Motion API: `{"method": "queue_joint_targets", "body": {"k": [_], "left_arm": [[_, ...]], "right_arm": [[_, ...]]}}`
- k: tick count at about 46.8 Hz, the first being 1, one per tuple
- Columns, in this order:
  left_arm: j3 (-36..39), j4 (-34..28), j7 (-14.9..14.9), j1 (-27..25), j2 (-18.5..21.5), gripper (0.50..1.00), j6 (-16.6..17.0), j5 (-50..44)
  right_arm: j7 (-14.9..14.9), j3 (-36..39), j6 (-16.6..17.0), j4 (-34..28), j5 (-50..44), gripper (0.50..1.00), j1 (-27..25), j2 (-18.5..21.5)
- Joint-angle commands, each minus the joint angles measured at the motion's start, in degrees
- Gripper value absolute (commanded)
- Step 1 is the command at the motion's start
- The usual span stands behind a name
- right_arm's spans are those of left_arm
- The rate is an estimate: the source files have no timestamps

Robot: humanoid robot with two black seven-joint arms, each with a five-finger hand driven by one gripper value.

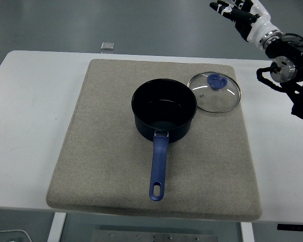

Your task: Lift the pot lid and place it to the right of the pot.

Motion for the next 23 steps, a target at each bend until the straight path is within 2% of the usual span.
{"method": "queue_joint_targets", "body": {"k": [1,11,23], "left_arm": [[0.0,0.0,0.0,0.0,0.0,1.0,0.0,0.0],[0.0,0.0,0.0,0.0,0.0,1.0,0.0,0.0],[0.0,0.0,0.0,0.0,0.0,1.0,0.0,0.0]], "right_arm": [[0.0,0.0,0.3,-0.2,2.0,0.899,-1.2,0.2],[0.1,0.4,0.4,-0.2,3.4,0.899,-2.4,0.3],[0.1,5.3,-0.1,-0.3,5.8,0.899,-2.9,0.2]]}}
